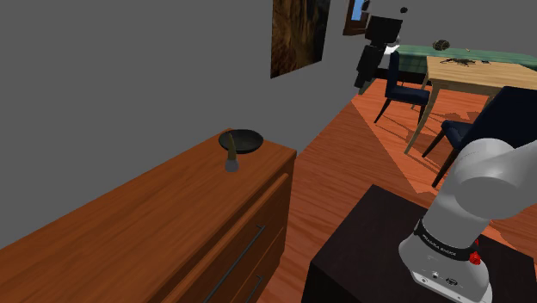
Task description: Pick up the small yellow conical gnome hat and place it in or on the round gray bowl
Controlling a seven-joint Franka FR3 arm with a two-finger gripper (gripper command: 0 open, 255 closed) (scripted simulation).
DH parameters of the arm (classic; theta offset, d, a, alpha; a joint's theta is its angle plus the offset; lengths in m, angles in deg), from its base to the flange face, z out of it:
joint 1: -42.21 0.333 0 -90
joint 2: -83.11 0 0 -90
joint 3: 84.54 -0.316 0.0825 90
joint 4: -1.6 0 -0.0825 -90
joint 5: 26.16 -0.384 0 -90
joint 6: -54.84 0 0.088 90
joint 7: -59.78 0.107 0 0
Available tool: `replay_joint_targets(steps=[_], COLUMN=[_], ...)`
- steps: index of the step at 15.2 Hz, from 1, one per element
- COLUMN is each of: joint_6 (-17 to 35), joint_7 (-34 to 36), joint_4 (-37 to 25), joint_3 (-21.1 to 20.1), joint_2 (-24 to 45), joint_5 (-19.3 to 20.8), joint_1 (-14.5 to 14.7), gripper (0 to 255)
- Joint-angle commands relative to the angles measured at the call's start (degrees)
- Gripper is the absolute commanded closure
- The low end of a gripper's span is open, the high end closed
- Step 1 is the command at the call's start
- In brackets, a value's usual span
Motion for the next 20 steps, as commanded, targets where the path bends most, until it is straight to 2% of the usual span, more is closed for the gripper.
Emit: replay_joint_targets(steps=[1, 10, 20], joint_6=[0.0, 13.1, 23.6], joint_7=[0.0, -4.9, -10.5], joint_4=[0.0, -2.7, -10.8], joint_3=[0.0, -1.9, -4.9], joint_2=[0.0, 14.3, 31.2], joint_5=[0.0, -2.2, -4.0], joint_1=[0.0, 5.5, 10.6], gripper=[0, 0, 0])
